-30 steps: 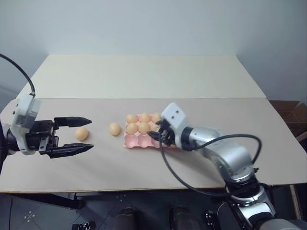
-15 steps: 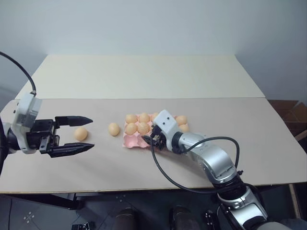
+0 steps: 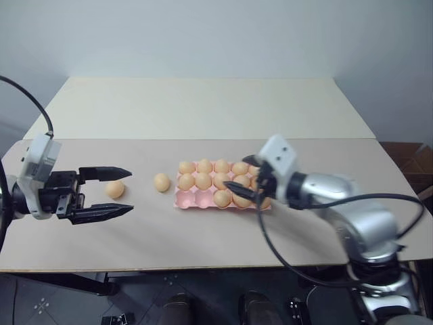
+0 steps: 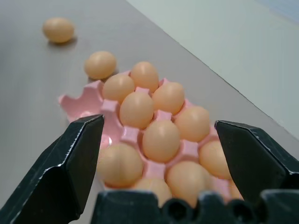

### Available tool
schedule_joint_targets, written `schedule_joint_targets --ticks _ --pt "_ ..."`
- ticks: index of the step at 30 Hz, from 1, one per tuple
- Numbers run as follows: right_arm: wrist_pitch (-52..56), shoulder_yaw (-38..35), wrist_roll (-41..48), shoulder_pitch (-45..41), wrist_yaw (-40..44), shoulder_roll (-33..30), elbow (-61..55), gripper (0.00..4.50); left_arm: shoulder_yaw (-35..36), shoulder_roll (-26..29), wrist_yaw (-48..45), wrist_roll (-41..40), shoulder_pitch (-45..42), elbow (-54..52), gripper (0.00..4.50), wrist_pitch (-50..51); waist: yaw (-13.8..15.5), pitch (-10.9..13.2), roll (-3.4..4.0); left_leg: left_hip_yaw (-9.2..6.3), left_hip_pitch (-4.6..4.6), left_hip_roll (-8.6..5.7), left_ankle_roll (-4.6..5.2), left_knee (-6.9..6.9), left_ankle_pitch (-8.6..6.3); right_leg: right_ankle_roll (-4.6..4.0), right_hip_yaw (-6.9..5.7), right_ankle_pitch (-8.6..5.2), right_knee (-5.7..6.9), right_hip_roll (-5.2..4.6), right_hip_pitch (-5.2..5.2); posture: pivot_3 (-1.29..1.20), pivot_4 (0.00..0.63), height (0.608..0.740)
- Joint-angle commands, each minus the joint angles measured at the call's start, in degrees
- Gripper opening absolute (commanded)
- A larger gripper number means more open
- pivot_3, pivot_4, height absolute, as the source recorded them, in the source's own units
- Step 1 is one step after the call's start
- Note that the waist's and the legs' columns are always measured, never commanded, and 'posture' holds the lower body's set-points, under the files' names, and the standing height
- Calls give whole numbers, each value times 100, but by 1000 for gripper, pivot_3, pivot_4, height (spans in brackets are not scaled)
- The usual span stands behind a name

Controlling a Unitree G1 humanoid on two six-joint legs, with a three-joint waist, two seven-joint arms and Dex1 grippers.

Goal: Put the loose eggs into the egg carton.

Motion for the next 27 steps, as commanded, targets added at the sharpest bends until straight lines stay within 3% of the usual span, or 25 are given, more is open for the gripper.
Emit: schedule_joint_targets --ticks 1,7,11,24,27 --pt "-358 -888 456 469 772 -700 -236 4455 252 -34 24 27 174 37 4500 -106 6 0 -1 0 1 0 1 -1 -1 0 -1 0 -4 0 3 0 150 740" --pt "-1353 -1861 469 1805 1606 -1542 139 4455 463 -152 105 87 603 -132 4500 -193 -25 0 -1 5 9 3 1 -3 -1 0 7 0 0 2 4 0 150 740" --pt "-1854 -1902 252 2446 1588 -1633 379 4455 486 -257 237 57 739 -314 4500 -207 -19 0 -3 6 17 3 1 -1 -1 0 9 0 0 1 13 0 150 740" --pt "-1923 -1877 425 2088 1606 -1780 538 4455 1422 -220 1236 891 1028 1026 4500 -556 -21 1 -4 12 23 4 1 -2 -1 0 17 0 0 0 11 0 150 740" --pt "-1938 -1876 460 2051 1629 -1799 485 4455 1231 -199 2183 1310 964 1142 4500 -111 20 2 -6 10 21 2 1 -2 -1 0 13 0 -1 -4 13 0 150 740"
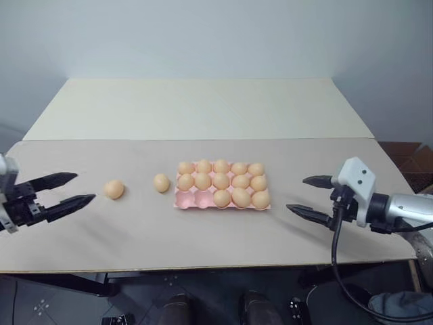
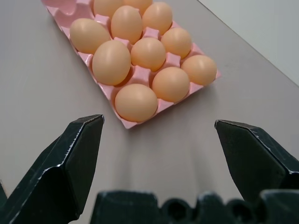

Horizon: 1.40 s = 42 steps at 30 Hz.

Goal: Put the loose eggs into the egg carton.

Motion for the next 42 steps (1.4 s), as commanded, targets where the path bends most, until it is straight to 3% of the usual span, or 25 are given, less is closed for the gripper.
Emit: schedule_joint_targets --ticks 1,7,17,28,31,37,39,42 --pt "-157 -159 181 -96 45 -84 -164 4455 -121 -25 1192 573 -152 91 4500 298 28 0 0 0 0 -1 0 0 0 0 0 0 1 -1 0 0 150 740" --pt "-118 -218 285 -133 -50 -103 -232 4455 -695 -718 2502 530 -988 -119 4500 1255 100 -1 -8 -3 1 -3 0 3 0 2 -1 2 8 -2 3 0 150 740" --pt "-11 -444 459 -51 -184 -161 -456 4455 -1050 -1188 3006 340 -1485 -535 4500 1907 59 -3 -30 -4 -2 -2 -1 1 0 4 2 4 8 -2 -1 0 150 740" --pt "87 -509 640 -85 -392 -267 -543 4455 -2184 -1509 4055 1127 -2719 625 4500 2560 91 -3 -33 -9 -1 -8 -2 7 1 4 -1 5 9 -1 5 0 150 740" --pt "112 -525 692 -85 -456 -274 -568 4500 -2361 -1554 4086 1260 -2887 844 3874 2507 74 -3 -34 -9 -4 -7 -2 6 1 4 -1 5 9 0 2 0 150 740" --pt "256 -585 860 -161 -640 -276 -600 4500 -2546 -1636 3883 1299 -3054 998 1979 2434 96 -3 -34 -9 -4 -8 -2 8 1 4 -2 5 10 -2 3 0 150 740" --pt "281 -613 897 -165 -679 -282 -599 4500 -2539 -1610 3834 1312 -3043 961 1744 2397 98 -3 -34 -9 -3 -8 -2 8 1 4 -2 5 10 -2 3 0 150 740" --pt "324 -622 948 -188 -785 -281 -582 4500 -2452 -1545 3792 1318 -2995 924 1744 2368 99 -3 -34 -9 -5 -8 -2 8 1 4 -2 5 9 -2 3 0 150 740"
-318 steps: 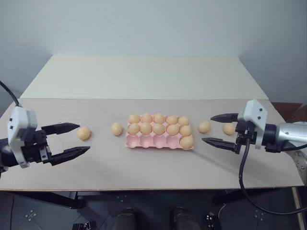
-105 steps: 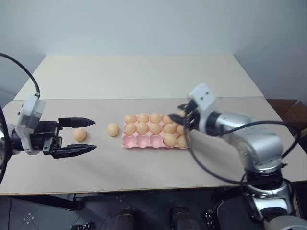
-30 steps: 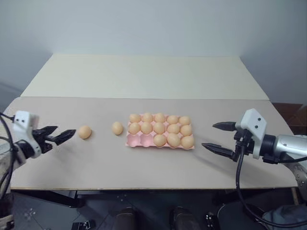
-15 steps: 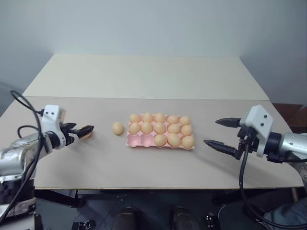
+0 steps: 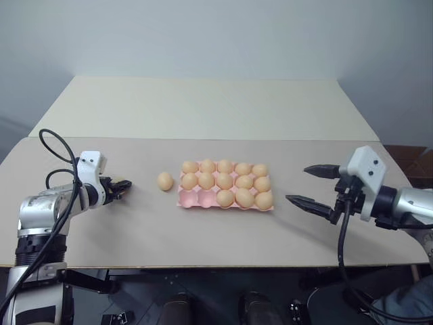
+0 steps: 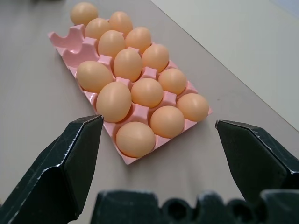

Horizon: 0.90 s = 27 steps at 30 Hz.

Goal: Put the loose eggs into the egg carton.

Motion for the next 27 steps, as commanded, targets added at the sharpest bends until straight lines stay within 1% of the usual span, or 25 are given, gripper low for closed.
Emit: schedule_joint_targets --ticks 1,3,5,8,12,15,17,19,23,27 --pt "37 -293 96 -115 -113 -96 -148 4500 105 168 -136 47 -33 -141 1744 -127 0 0 0 0 0 0 0 0 0 0 0 0 0 0 0 0 150 740" --pt "54 -299 120 -118 -155 -92 -151 4500 131 288 -268 34 -4 -245 1744 -140 -1 0 0 0 -1 0 0 0 0 0 0 0 0 0 -1 0 150 740" --pt "71 -327 141 -88 -176 -90 -176 4500 204 539 -760 -154 23 -524 1744 -270 -9 1 -1 -1 -2 1 0 0 0 0 -1 0 1 1 -3 0 150 740" --pt "88 -391 177 3 -184 -95 -234 4500 207 936 -1749 -591 -131 -945 1744 -360 -7 1 -1 -1 -8 2 0 0 0 0 -2 0 0 1 -7 0 150 740" --pt "104 -479 248 169 -193 -99 -358 4500 -224 966 -2539 -989 -574 -1417 1744 -329 54 1 -1 -3 -10 -1 0 5 0 0 -12 0 -3 -3 0 0 150 740" --pt "113 -538 276 265 -215 -105 -411 4500 -640 919 -3016 -991 -792 -1624 1744 -500 37 1 -1 1 -9 -6 0 7 0 0 -6 0 -3 -4 3 0 150 740" --pt "125 -647 313 390 -199 -122 -482 4500 -1065 769 -3437 -932 -977 -1690 1744 -789 17 1 -1 2 -9 -6 0 7 0 1 -3 0 -2 -2 2 0 150 740" --pt "151 -840 389 579 -115 -147 -592 4500 -1629 403 -3901 -879 -1264 -1710 1744 -1112 25 1 -1 1 -11 -4 1 7 0 0 -4 0 -2 2 1 0 150 740" --pt "139 -1034 459 804 -52 -173 -738 4500 -2477 -213 -4169 -385 -1672 -1373 1744 -1604 25 1 -1 6 -21 -7 1 15 0 1 -8 0 -5 3 2 0 150 740" --pt "227 -1167 543 861 -136 -189 -837 4500 -3079 -442 -4299 182 -1799 -1050 1744 -1985 -49 0 -1 0 -16 -3 3 14 0 2 4 0 -3 10 2 0 150 740"
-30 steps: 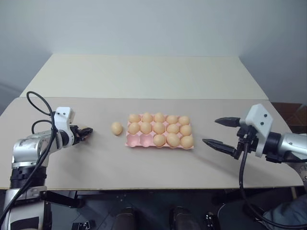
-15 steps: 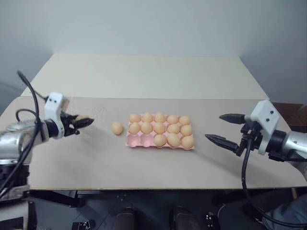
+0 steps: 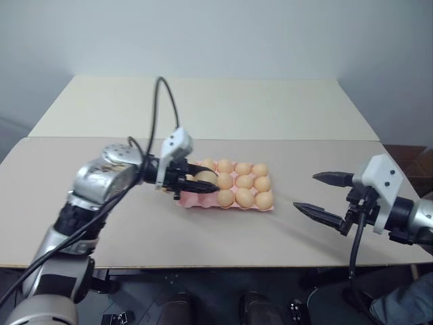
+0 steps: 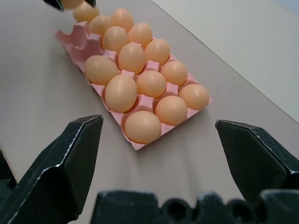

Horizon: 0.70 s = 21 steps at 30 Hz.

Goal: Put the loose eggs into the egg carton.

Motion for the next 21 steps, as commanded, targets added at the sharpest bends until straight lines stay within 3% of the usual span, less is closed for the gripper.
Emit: schedule_joint_targets --ticks 1,21 --pt "86 -376 144 19 -93 -95 -222 4500 -393 -54 -157 521 -129 206 1744 -434 -18 -1 1 -2 1 1 0 -1 0 0 -1 0 0 1 0 0 150 740" --pt "208 -686 423 401 -244 -99 -506 4500 -650 -630 42 1760 -251 1079 1744 -1148 48 -1 2 -12 -6 -3 1 6 1 4 -8 0 0 -3 0 0 150 740"
